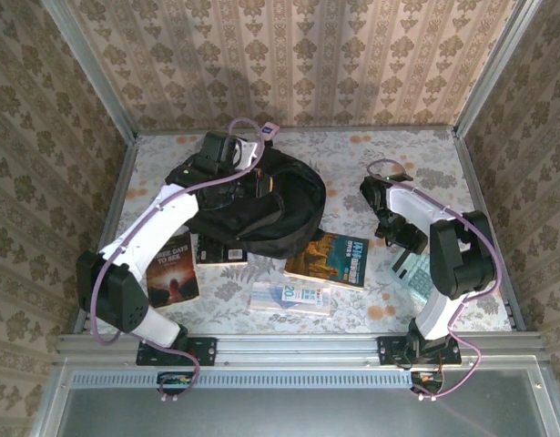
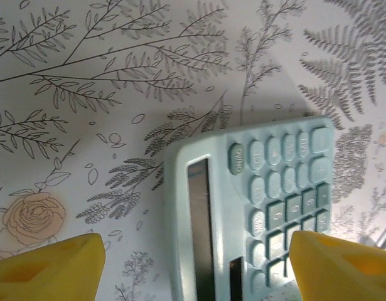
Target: Pack books, pencil case, and school supplies into a backpack
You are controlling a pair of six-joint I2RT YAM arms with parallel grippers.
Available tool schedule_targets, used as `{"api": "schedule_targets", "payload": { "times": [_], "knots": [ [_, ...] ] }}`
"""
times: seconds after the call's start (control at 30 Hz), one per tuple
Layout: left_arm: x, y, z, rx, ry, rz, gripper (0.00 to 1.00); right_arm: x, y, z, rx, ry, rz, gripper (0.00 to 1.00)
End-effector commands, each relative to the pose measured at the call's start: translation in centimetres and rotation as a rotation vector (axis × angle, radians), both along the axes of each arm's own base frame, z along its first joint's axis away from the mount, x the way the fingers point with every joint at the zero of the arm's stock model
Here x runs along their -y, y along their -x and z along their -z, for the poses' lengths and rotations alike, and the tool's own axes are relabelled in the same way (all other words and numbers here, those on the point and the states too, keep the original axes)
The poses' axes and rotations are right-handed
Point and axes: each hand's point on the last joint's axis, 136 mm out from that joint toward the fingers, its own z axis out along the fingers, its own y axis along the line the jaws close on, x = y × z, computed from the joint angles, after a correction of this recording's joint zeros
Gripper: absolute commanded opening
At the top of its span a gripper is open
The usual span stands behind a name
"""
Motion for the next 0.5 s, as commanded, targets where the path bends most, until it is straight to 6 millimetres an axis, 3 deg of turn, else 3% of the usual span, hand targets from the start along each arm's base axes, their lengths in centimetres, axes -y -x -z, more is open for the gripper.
{"api": "schedule_targets", "payload": {
  "times": [0.0,0.3,0.47],
  "knots": [
    [-0.4,0.3,-1.8,0.042,0.033,-0.011,0.00,-0.3,0.6,2.0,-0.027,-0.040,0.055,0.75],
    [-0.3,0.4,-1.9,0.044,0.035,-0.003,0.00,0.4,1.4,3.8,-0.052,-0.030,0.094,0.67],
    [-0.4,0.3,-1.8,0.048,0.025,-0.003,0.00,0.4,1.7,4.3,-0.054,-0.027,0.100,0.56]
  ]
}}
